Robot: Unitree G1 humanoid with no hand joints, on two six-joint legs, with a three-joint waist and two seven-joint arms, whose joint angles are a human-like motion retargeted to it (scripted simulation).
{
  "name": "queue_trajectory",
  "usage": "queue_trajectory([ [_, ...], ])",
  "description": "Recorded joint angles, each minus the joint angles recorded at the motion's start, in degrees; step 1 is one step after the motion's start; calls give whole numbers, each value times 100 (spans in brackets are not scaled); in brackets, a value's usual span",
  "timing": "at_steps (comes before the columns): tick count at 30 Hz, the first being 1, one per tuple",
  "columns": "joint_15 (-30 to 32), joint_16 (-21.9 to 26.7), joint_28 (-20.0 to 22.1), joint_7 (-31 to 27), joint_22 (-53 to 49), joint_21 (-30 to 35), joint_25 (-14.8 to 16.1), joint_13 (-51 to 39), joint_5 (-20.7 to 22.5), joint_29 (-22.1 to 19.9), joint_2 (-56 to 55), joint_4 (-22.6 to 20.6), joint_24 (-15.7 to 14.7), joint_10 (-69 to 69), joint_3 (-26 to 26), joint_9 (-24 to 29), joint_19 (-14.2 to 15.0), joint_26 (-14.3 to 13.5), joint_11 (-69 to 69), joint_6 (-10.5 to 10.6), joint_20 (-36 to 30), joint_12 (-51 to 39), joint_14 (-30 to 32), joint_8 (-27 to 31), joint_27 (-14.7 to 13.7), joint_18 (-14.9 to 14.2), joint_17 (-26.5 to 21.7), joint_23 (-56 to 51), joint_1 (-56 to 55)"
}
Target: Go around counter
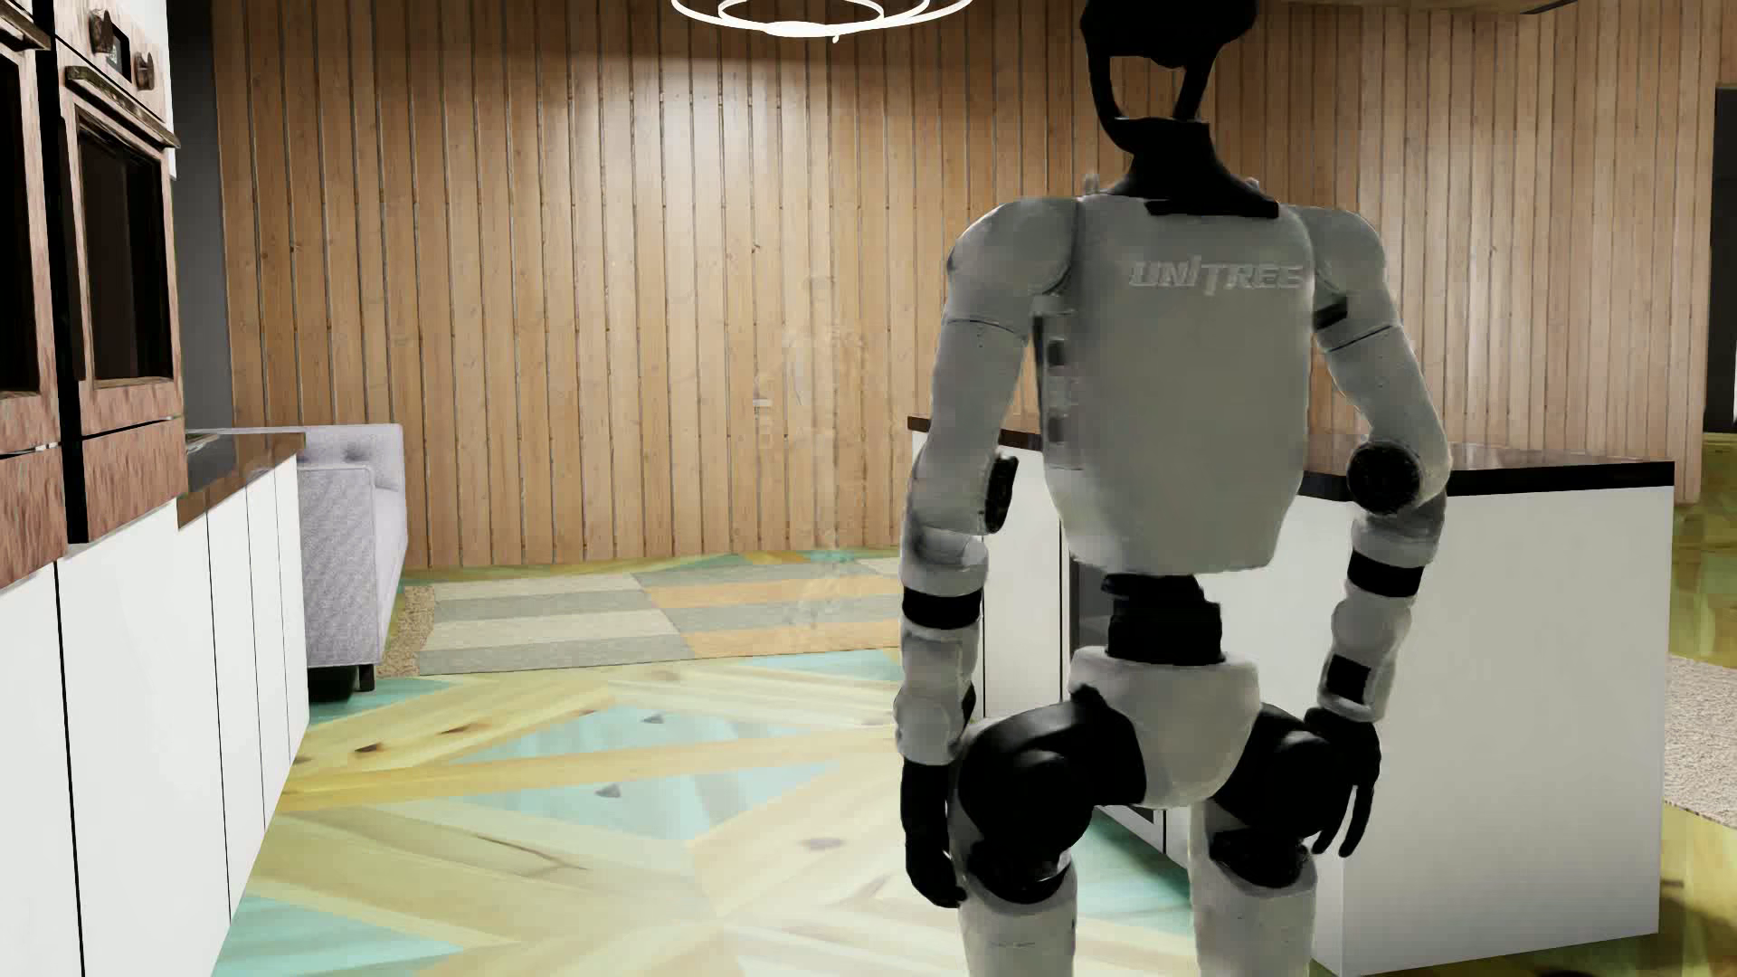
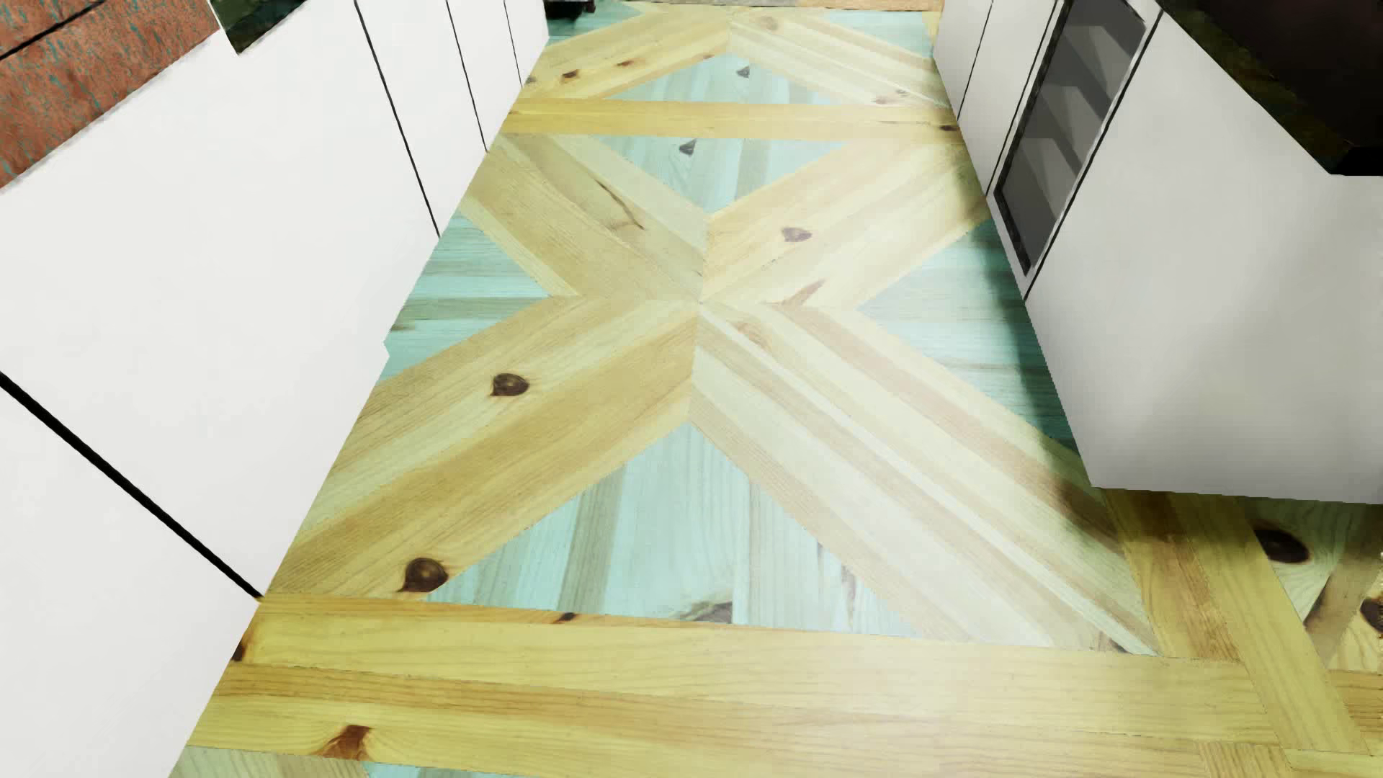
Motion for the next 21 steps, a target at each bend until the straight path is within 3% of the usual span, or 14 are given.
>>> queue_trajectory([
  [1,-210,14,0,0,-64,34,0,25,17,0,-17,-5,0,41,10,13,0,0,563,20,-24,22,57,0,0,0,-16,-4,6],
  [3,-1389,43,0,0,-187,-9,0,103,84,0,-239,-57,0,148,-181,3,0,0,1652,50,-66,58,86,0,0,0,-46,-7,-18],
  [8,-1573,222,0,0,-888,-271,0,285,-83,0,-2013,-144,0,155,-744,509,0,0,4350,-62,144,-119,-570,0,0,0,-24,-253,703],
  [10,-1408,110,0,0,-1001,-297,0,447,-92,0,-2612,70,0,-44,-1208,489,0,0,4061,108,329,-256,-996,0,0,0,-91,-208,1013],
  [13,-663,231,0,0,-1257,-152,0,542,-249,0,-3345,155,0,-287,-1384,606,0,0,3165,126,145,-517,-1829,0,0,0,-114,87,1733],
  [16,-563,237,0,0,-1197,19,0,557,-364,0,-3773,231,0,-330,-1595,612,0,0,2501,103,27,-747,-2062,0,0,0,-92,363,2296],
  [18,-706,199,0,0,-947,-38,0,626,-374,0,-3937,385,0,-247,-1785,553,0,0,2920,143,99,-706,-1747,0,0,0,-86,495,2580],
  [19,-752,156,0,0,-817,-68,0,624,-355,0,-3975,463,0,-27,-1891,508,0,0,3271,207,-13,-606,-1292,0,0,0,-97,569,2574],
  [21,-1083,86,0,0,-334,51,0,556,-131,0,-3737,665,0,1097,-1847,481,0,0,3838,340,-256,-408,326,0,0,0,-99,738,2268],
])
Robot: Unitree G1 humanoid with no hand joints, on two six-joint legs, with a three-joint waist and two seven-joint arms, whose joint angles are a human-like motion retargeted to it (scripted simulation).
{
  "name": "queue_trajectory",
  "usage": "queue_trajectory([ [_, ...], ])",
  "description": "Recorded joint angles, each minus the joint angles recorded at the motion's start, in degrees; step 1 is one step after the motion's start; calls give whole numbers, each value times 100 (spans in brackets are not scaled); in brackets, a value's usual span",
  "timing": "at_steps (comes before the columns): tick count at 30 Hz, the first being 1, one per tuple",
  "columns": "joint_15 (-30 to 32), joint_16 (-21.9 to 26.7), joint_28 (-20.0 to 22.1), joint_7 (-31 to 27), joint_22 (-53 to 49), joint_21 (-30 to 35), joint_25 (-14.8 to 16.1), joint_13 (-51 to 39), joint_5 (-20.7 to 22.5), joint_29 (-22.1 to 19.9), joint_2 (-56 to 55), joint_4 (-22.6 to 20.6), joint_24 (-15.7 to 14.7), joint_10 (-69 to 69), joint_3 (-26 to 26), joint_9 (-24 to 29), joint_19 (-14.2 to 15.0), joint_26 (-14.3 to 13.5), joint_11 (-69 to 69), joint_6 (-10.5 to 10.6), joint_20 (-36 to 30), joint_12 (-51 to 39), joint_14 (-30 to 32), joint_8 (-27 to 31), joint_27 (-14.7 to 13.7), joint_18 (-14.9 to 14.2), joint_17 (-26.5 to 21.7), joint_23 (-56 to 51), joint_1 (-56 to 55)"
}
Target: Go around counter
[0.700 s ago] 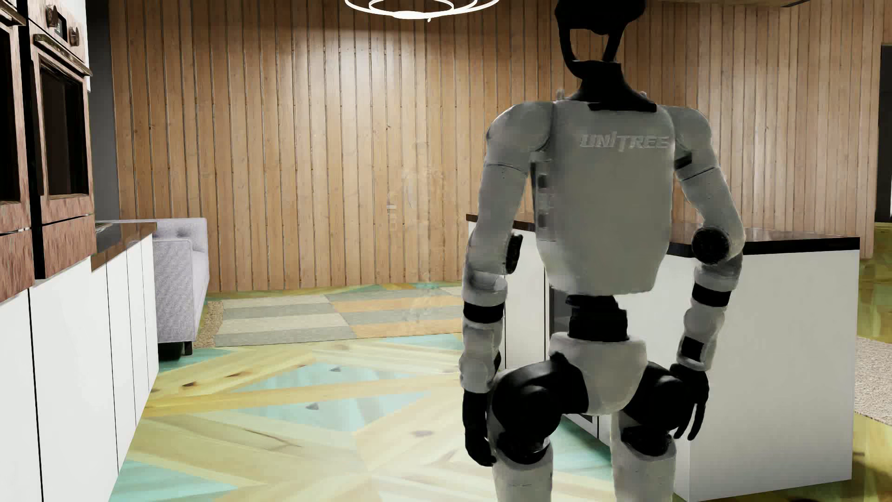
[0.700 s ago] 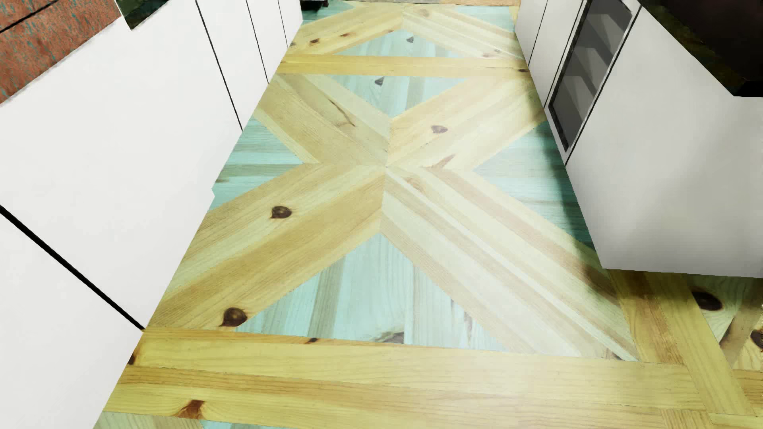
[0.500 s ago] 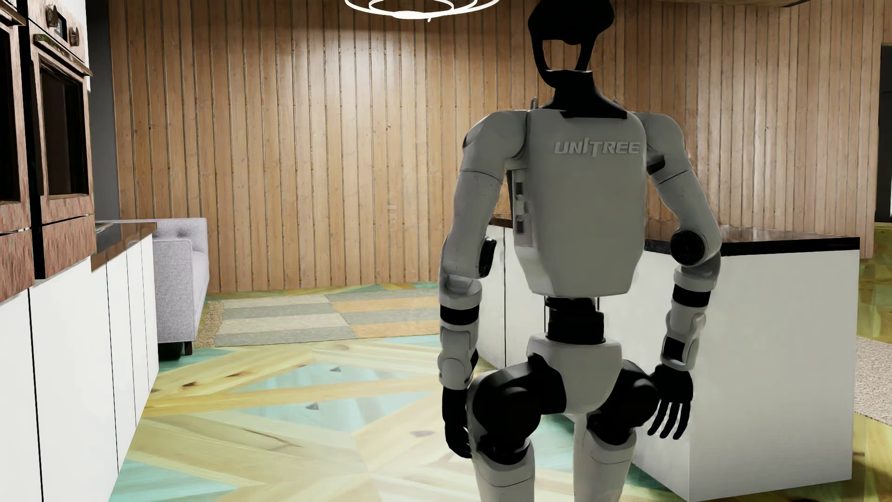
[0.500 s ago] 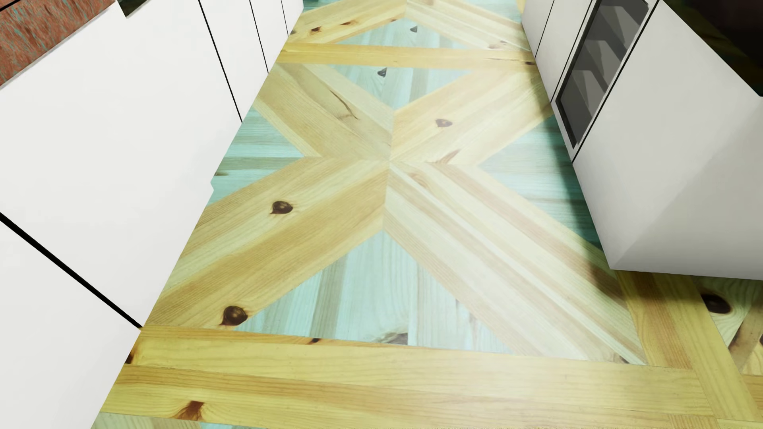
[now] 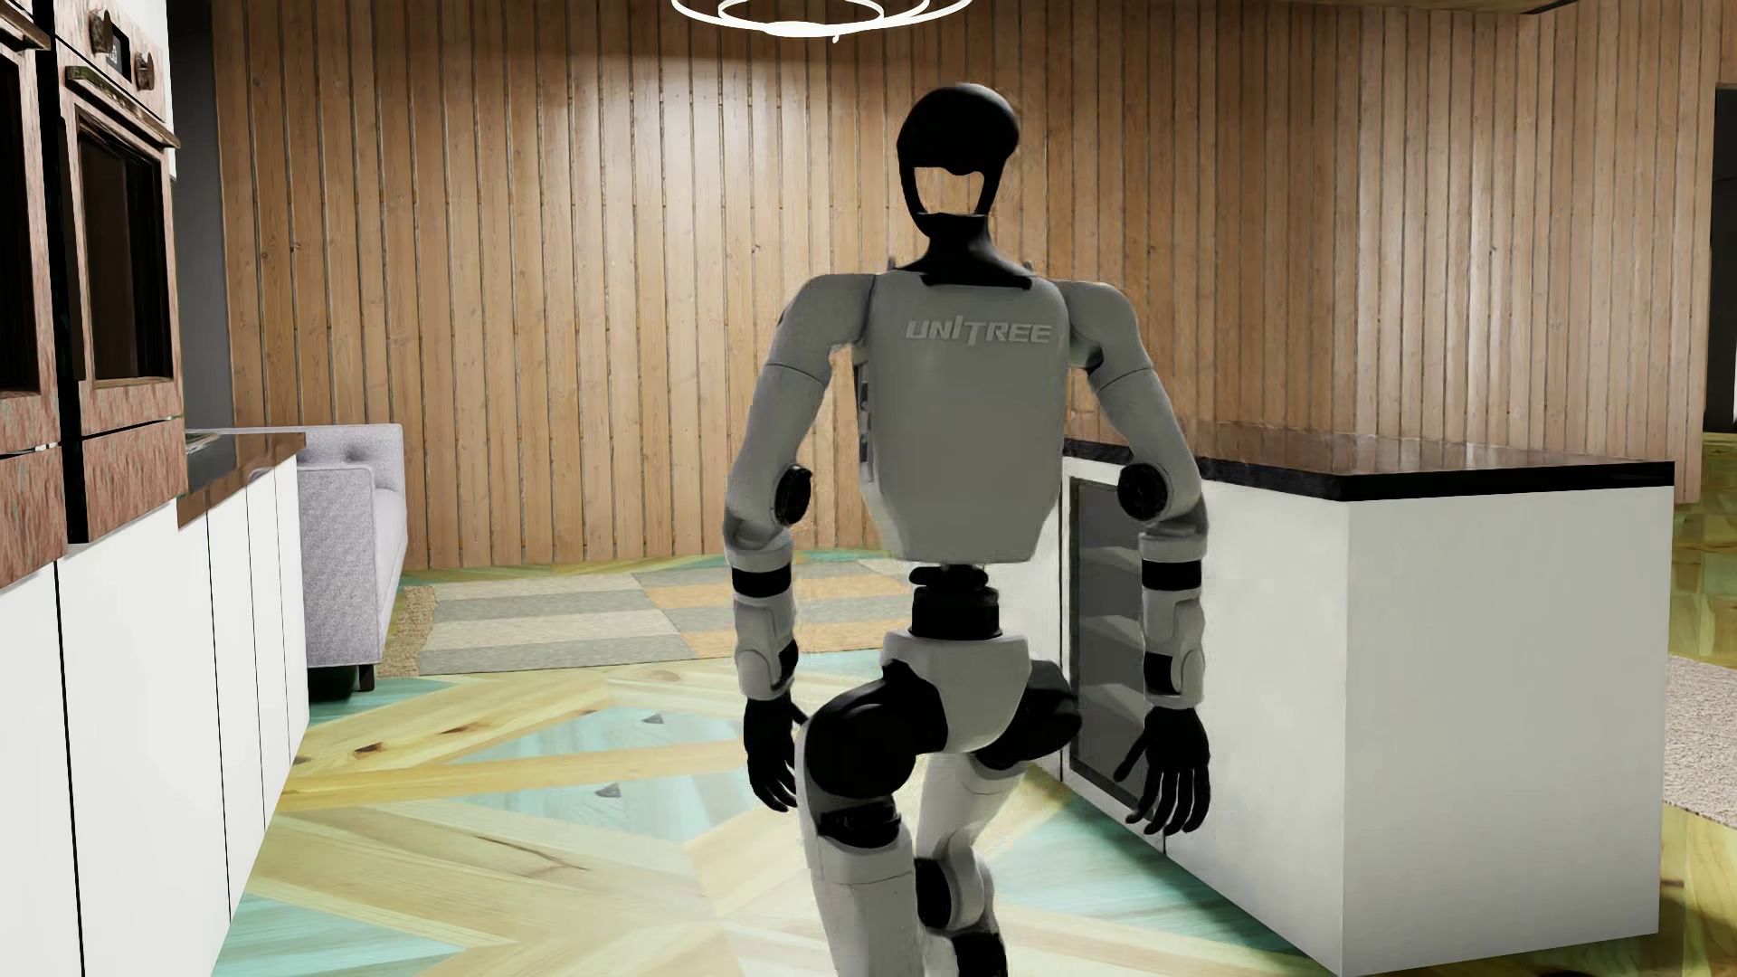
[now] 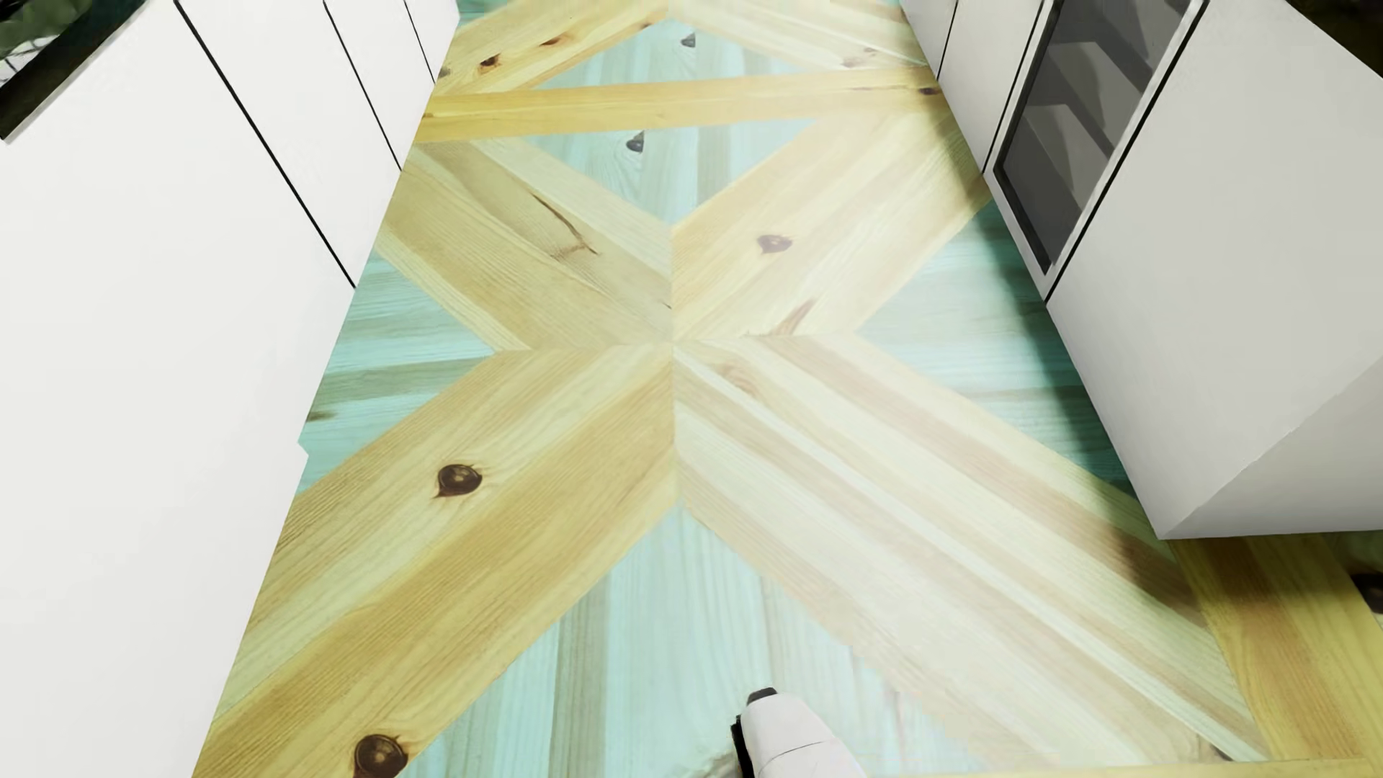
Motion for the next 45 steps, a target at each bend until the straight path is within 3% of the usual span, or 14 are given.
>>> queue_trajectory([
  [5,-723,26,0,0,413,-81,0,-291,390,0,2028,-91,0,3912,1153,178,0,0,-640,-352,48,567,1070,0,0,0,62,-706,-2850],
  [9,-802,124,0,0,399,-312,0,-488,299,0,4058,-190,0,479,2284,211,0,0,-2035,-607,26,859,1796,0,0,0,-85,-1566,-4374],
  [12,-1146,159,0,0,326,-382,0,-795,198,0,4993,-17,0,-867,2736,114,0,0,-2236,-666,70,958,-416,0,0,0,-222,-1882,-4900],
  [14,-767,137,0,0,404,-545,0,-804,36,0,5286,-59,0,-519,3025,108,0,0,-1851,-731,70,1001,1059,0,0,0,-172,-1748,-5223],
  [17,1435,64,0,0,704,-511,0,-540,-335,0,4481,-619,0,485,2637,-69,0,0,490,-964,-70,906,2052,0,0,0,-21,-1219,-5001],
  [21,-167,47,0,0,588,-338,0,-177,-311,0,2239,-912,0,-267,1520,-31,0,0,2475,-693,319,529,500,0,0,0,-22,-1015,-2862],
  [26,306,432,0,0,-626,-479,0,130,-410,0,863,-486,0,-1314,359,-56,0,0,-1633,-405,700,-1,-1592,0,0,0,-81,-927,-427],
  [28,1350,465,0,0,-749,-432,0,185,-580,0,582,-319,0,-1265,144,-173,0,0,-3247,-404,828,-212,-1678,0,0,0,-79,-793,79],
  [30,241,367,0,0,-780,-384,0,244,-530,0,302,99,0,-761,-74,-213,0,0,-1306,-312,1115,-85,-863,0,0,0,-27,-571,432],
  [33,76,59,0,0,-19,-420,0,211,174,0,691,473,0,2164,146,-215,0,0,-80,-66,1125,284,1762,0,0,0,43,-172,-498],
  [36,-296,-83,0,0,349,-510,0,88,554,0,2326,79,0,4226,994,-7,0,0,-804,-270,786,483,984,0,0,0,54,-708,-2355],
  [40,-543,-80,0,0,590,-748,0,-156,364,0,4402,-240,0,612,2146,12,0,0,-2030,-604,453,1007,1703,0,0,0,-85,-1744,-3971],
  [43,-906,-40,0,0,575,-1026,0,-573,271,0,5148,117,0,-1018,2616,-116,0,0,-2023,-533,306,1177,-1167,0,0,0,-210,-2033,-4641],
  [45,-236,9,0,0,600,-1234,0,-606,-51,0,5549,100,0,-752,2857,-104,0,0,-1620,-671,238,1290,52,0,0,0,-154,-1874,-4928],
])
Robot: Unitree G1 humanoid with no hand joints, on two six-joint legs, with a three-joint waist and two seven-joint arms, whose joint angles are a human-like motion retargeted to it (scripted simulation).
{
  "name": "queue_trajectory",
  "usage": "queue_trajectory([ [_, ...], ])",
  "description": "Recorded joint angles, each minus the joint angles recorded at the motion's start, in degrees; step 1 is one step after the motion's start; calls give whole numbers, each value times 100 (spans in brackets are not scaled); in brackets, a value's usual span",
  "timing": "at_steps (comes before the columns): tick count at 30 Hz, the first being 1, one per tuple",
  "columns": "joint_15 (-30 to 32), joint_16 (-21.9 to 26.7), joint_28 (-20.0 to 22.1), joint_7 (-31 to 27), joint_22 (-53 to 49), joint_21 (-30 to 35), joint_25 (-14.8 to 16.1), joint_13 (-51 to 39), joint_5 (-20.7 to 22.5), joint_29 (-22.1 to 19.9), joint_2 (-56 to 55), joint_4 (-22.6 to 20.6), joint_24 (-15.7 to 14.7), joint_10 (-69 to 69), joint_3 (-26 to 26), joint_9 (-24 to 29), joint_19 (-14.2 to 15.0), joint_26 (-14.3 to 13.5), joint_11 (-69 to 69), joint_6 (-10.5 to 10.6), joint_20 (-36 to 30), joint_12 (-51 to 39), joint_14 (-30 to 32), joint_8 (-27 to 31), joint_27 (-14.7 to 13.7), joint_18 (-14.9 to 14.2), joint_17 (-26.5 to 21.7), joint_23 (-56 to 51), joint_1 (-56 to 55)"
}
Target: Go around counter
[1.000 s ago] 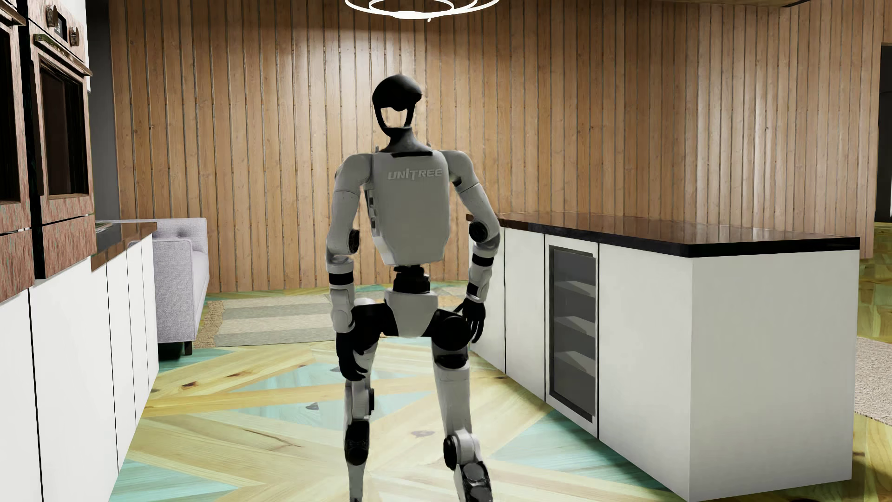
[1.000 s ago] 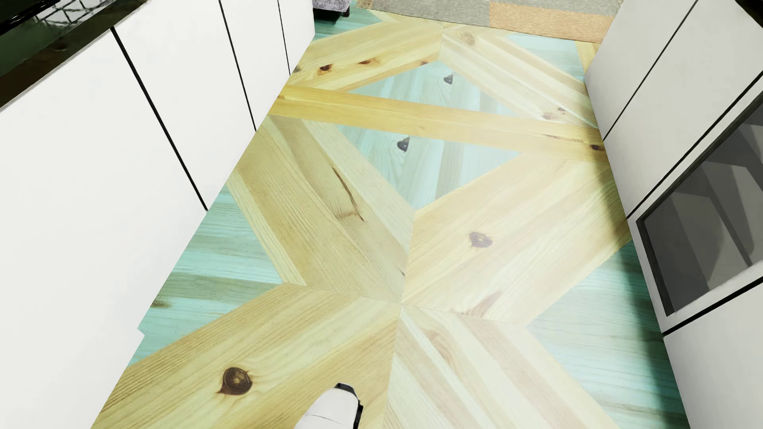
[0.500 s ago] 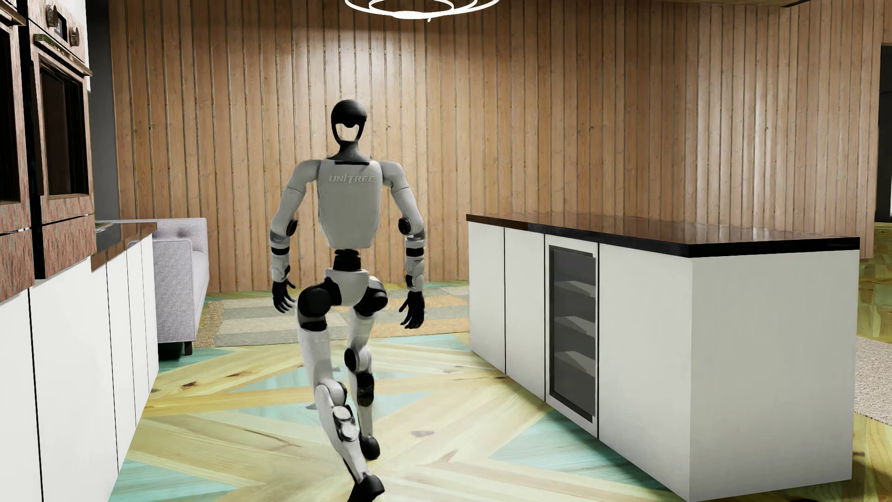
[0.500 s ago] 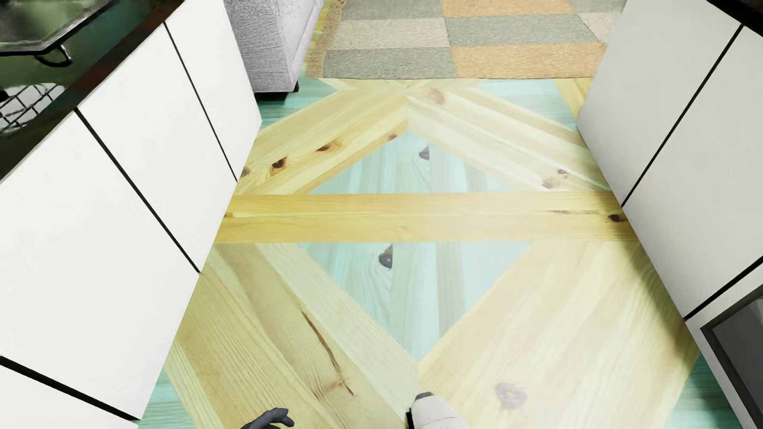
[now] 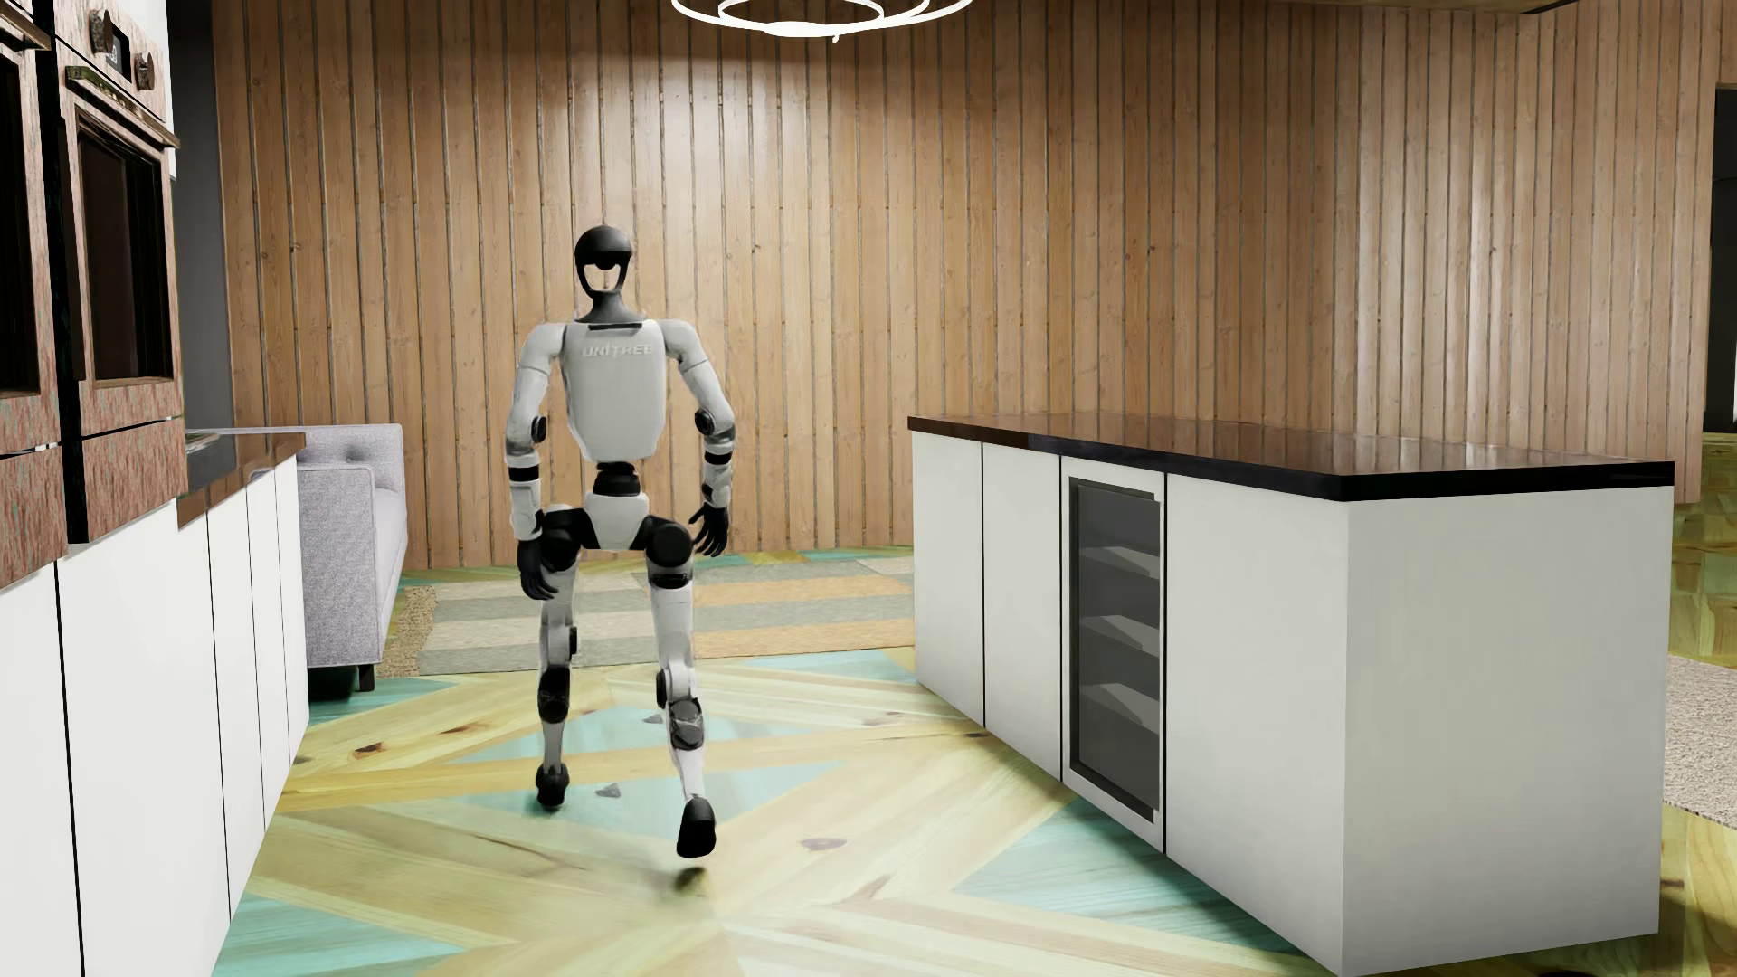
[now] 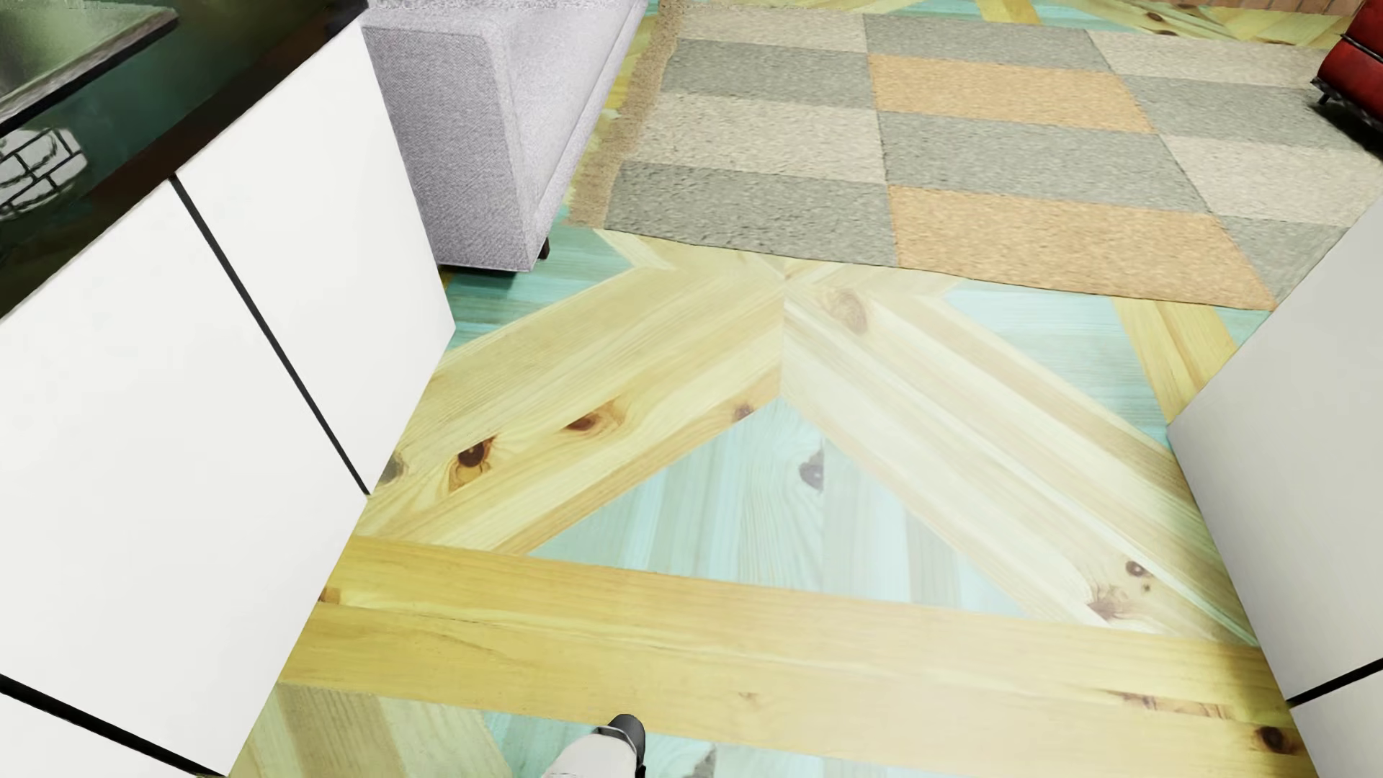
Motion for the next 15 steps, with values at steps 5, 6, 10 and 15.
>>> queue_trajectory([
  [5,995,28,0,0,338,530,0,502,-436,0,-2331,-1054,0,962,-855,-7,0,0,4472,-544,514,-357,1211,0,0,0,69,685,1041],
  [6,413,90,0,0,196,649,0,624,-270,0,-2940,-1072,0,617,-1219,23,0,0,4710,-479,496,-512,779,0,0,0,42,721,1696],
  [10,326,374,0,0,-1077,737,0,1199,-25,0,-4472,-697,0,-554,-2522,44,0,0,1980,-198,941,-852,-1278,0,0,0,-127,1182,4150],
  [15,763,407,0,0,-1697,840,0,1504,-79,0,-5196,-443,0,-223,-2832,-219,0,0,-134,-299,1554,-1333,-1133,0,0,0,-184,1948,5277],
])
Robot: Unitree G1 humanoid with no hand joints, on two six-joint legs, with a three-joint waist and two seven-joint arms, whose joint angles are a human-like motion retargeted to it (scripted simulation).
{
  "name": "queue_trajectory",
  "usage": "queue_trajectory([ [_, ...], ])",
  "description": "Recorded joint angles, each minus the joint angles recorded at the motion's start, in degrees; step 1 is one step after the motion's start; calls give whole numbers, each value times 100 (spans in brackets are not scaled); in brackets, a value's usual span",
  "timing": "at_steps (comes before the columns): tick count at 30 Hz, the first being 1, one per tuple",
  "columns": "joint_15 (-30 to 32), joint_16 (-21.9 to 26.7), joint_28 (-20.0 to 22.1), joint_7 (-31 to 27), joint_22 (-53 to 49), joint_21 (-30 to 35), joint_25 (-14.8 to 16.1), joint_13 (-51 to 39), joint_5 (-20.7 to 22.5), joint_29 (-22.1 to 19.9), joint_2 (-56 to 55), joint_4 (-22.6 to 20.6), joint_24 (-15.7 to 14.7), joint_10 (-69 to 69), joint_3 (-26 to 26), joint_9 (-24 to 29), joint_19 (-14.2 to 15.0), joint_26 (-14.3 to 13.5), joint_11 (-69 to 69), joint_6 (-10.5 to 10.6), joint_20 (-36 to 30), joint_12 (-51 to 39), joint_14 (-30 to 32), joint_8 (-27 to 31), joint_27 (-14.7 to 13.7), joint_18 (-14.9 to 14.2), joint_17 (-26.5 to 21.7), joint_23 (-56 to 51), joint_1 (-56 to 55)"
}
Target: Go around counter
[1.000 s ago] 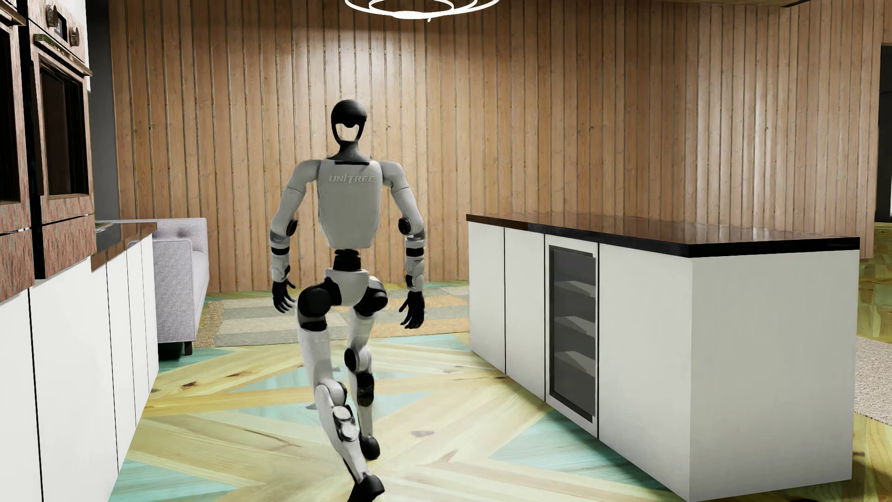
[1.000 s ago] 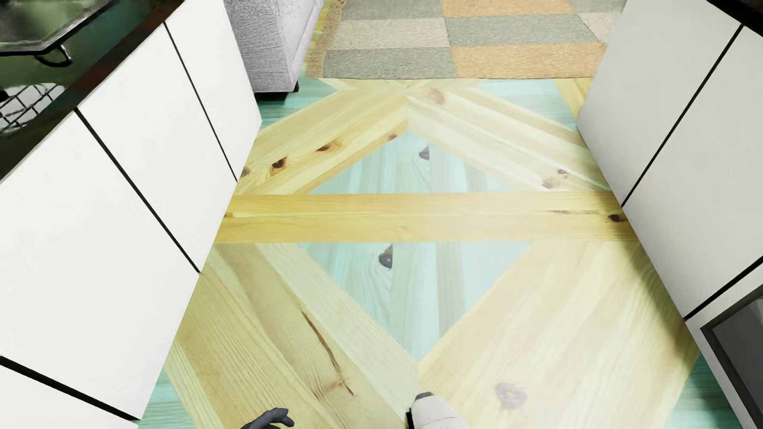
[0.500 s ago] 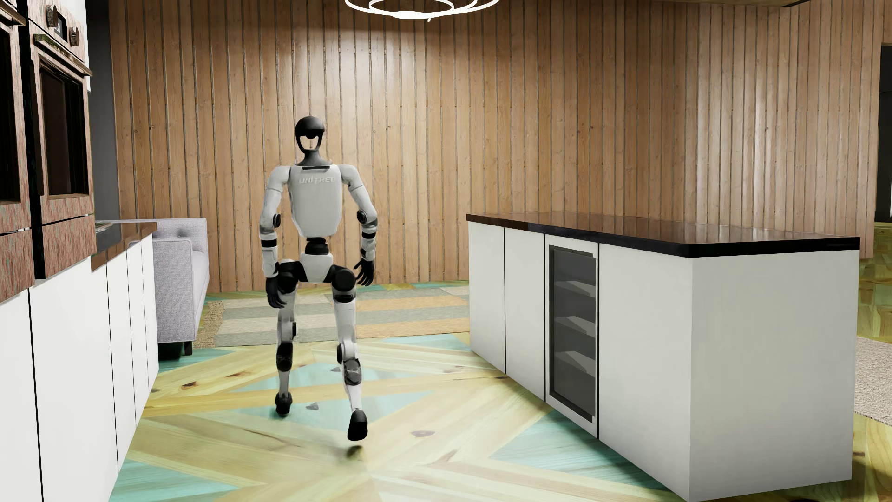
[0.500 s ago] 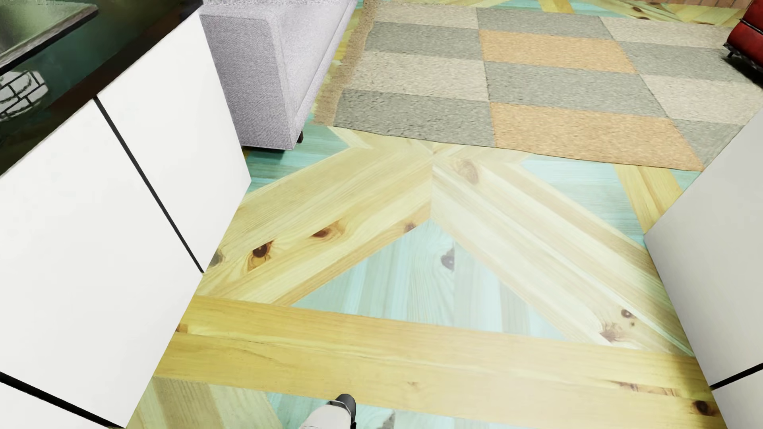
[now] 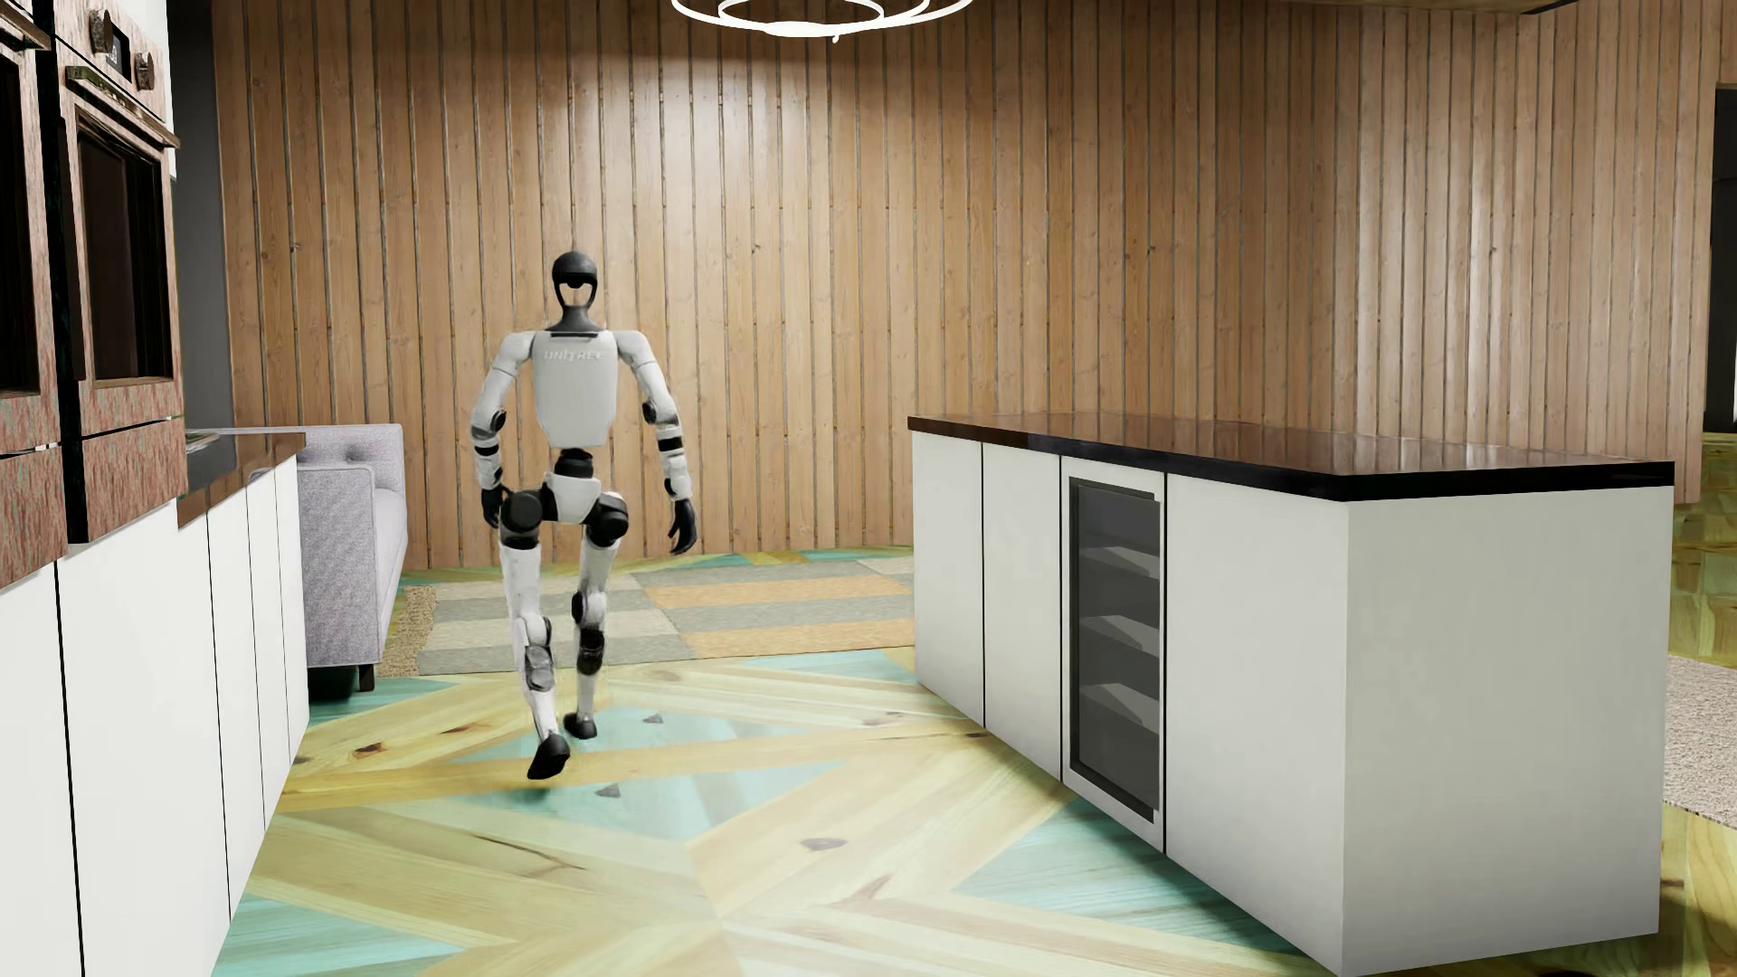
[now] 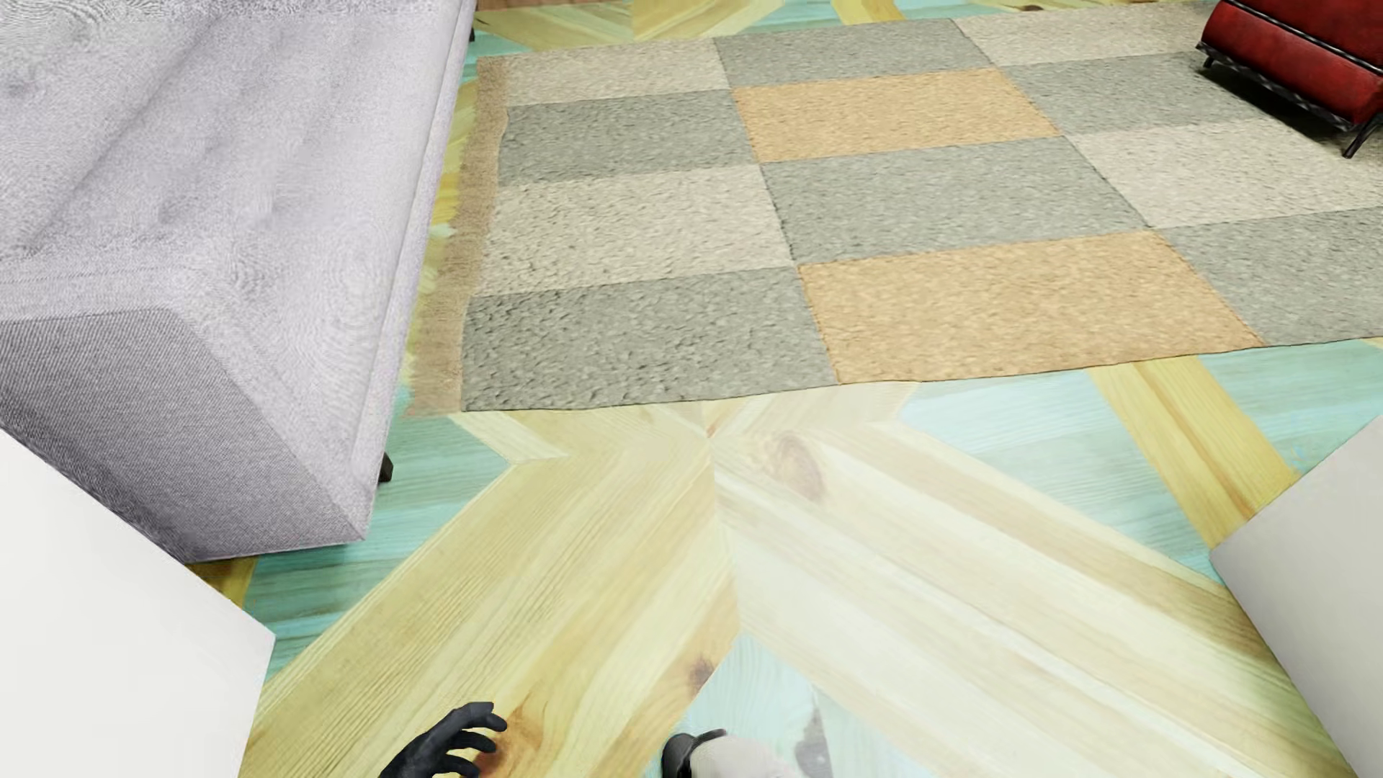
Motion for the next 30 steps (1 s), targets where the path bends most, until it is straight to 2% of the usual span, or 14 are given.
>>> queue_trajectory([
  [3,-856,-240,0,0,987,92,0,-241,596,0,124,542,0,3385,293,169,0,0,1748,91,-52,308,1844,0,0,0,47,181,-953],
  [6,-639,-183,0,0,1838,92,0,-584,1163,0,1730,367,0,6043,1122,258,0,0,881,-220,-853,643,1586,0,0,0,159,-843,-3052],
  [10,148,-306,0,0,2006,-132,0,-1066,868,0,3875,197,0,2464,2410,206,0,0,-464,-403,-1135,1467,3097,0,0,0,227,-2163,-4800],
  [11,304,-367,0,0,1973,-161,0,-1180,717,0,4280,284,0,1354,2517,152,0,0,-586,-322,-1144,1625,2844,0,0,0,160,-2487,-5040],
  [14,1218,-477,0,0,1978,-407,0,-1296,127,0,4939,633,0,-75,2869,19,0,0,-497,-132,-1087,1689,143,0,0,0,-22,-3306,-5619],
  [15,1783,-438,0,0,1979,-464,0,-1273,-79,0,5109,611,0,82,2978,17,0,0,-362,-160,-1041,1652,391,0,0,0,12,-3272,-5761],
  [17,3274,-351,0,0,2124,-482,0,-1083,-336,0,4908,230,0,864,2798,-206,0,0,517,-305,-1005,1466,2299,0,0,0,168,-2709,-6126],
  [18,3574,-306,0,0,2203,-415,0,-1025,-401,0,4474,-31,0,1437,2619,-197,0,0,1468,-394,-975,1318,2733,0,0,0,249,-2259,-6084],
  [19,2854,-242,0,0,2222,-259,0,-1046,-385,0,3882,-298,0,1743,2431,-48,0,0,2673,-432,-946,1105,2655,0,0,0,292,-1830,-5703],
  [20,1481,-190,0,0,2195,-63,0,-1080,-301,0,3216,-495,0,1607,2215,104,0,0,3754,-392,-880,865,2441,0,0,0,298,-1474,-5029],
  [22,-549,-45,0,0,1864,144,0,-911,-56,0,2037,-511,0,843,1610,290,0,0,4372,-128,-877,486,1690,0,0,0,203,-1087,-3388],
  [24,-943,119,0,0,1296,109,0,-630,36,0,1203,-310,0,52,906,395,0,0,3145,124,-689,197,774,0,0,0,49,-868,-1900],
  [27,-510,257,0,0,733,-131,0,-422,-184,0,358,-81,0,-446,171,273,0,0,69,243,-282,-557,-344,0,0,0,-87,-571,-622],
  [30,-566,266,0,0,293,-278,0,-231,-408,0,-129,373,0,-12,-353,242,0,0,21,365,33,-826,-68,0,0,0,-135,-291,152],
])
